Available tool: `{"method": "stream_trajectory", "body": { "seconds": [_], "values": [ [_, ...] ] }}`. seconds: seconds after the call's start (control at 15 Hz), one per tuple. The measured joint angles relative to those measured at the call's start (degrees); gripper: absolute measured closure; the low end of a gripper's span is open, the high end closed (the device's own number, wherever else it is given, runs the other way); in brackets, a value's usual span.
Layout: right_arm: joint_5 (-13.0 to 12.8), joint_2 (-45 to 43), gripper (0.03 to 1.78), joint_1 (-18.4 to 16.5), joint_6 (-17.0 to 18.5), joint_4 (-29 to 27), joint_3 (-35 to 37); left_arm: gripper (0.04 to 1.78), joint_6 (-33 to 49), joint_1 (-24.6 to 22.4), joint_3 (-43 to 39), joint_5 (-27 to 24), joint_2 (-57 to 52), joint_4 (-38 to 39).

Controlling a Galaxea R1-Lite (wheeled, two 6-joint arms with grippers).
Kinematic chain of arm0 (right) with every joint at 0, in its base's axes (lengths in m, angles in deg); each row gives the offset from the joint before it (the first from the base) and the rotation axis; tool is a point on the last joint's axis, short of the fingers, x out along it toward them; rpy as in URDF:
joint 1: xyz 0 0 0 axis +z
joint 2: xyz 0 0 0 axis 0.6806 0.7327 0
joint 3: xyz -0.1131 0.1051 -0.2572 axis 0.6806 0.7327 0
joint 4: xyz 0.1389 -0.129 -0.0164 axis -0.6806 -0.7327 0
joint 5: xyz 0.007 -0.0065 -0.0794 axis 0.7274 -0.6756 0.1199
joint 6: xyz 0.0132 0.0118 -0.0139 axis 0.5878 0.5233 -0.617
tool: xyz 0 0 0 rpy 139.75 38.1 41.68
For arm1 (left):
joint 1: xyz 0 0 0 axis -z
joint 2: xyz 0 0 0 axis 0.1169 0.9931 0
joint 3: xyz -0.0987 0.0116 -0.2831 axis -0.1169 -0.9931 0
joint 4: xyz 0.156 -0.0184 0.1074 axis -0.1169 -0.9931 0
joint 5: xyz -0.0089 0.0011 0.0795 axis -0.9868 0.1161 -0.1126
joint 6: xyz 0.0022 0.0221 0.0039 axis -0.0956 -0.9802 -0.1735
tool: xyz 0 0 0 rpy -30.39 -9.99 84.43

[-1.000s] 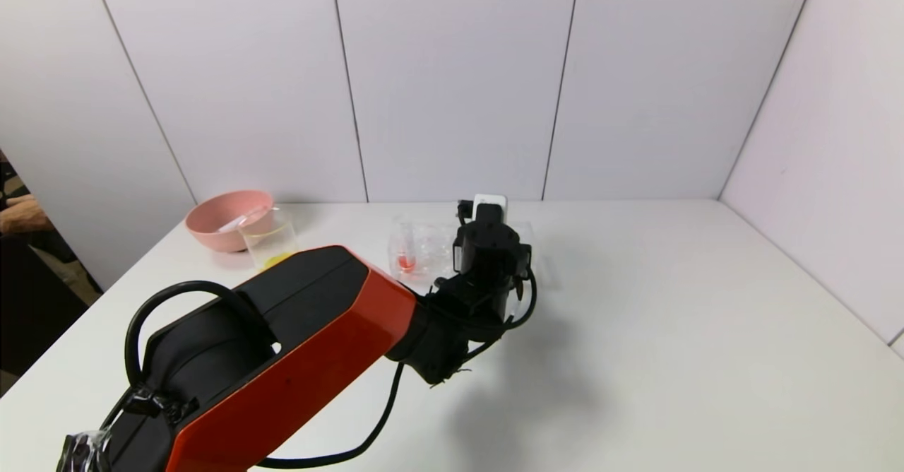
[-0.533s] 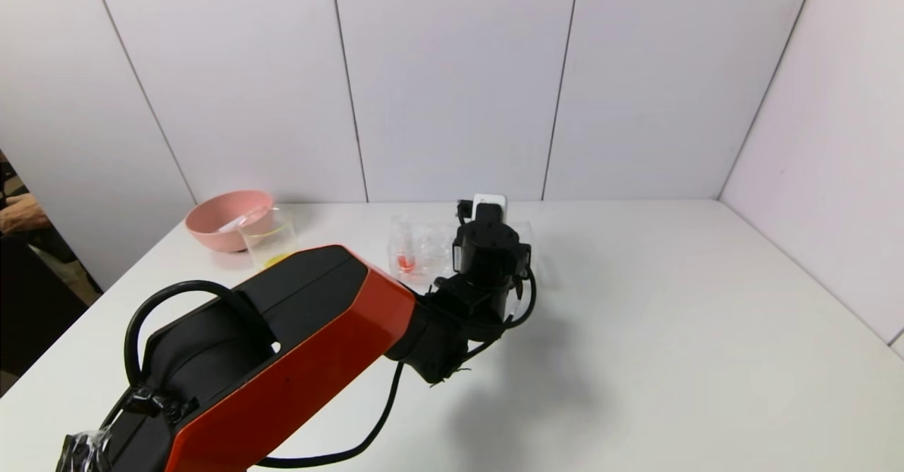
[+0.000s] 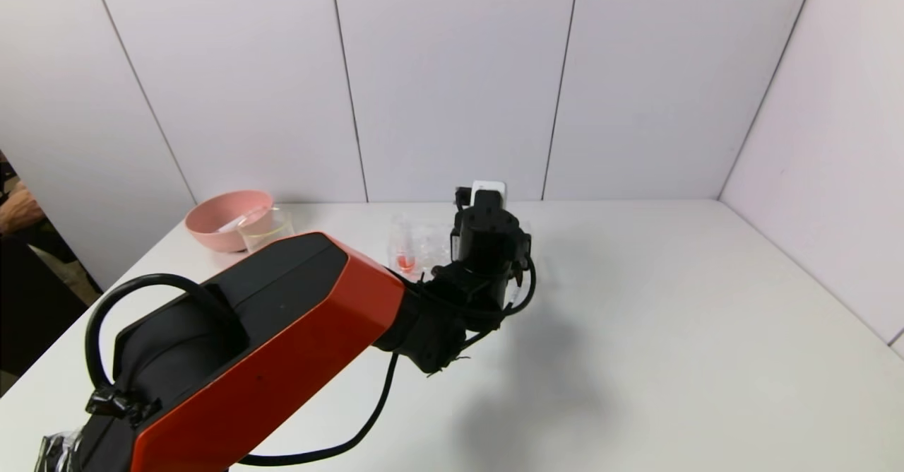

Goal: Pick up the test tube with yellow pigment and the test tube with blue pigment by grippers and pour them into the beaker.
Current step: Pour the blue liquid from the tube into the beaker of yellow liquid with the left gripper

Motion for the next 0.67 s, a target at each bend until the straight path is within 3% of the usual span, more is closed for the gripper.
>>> {"method": "stream_trajectory", "body": {
  "seconds": [0.67],
  "values": [
    [0.0,0.0,0.1,0.0,0.0,0.0,0.0,1.37,-3.5,1.3,-0.4,0.2,-11.8,-8.0]
  ]
}}
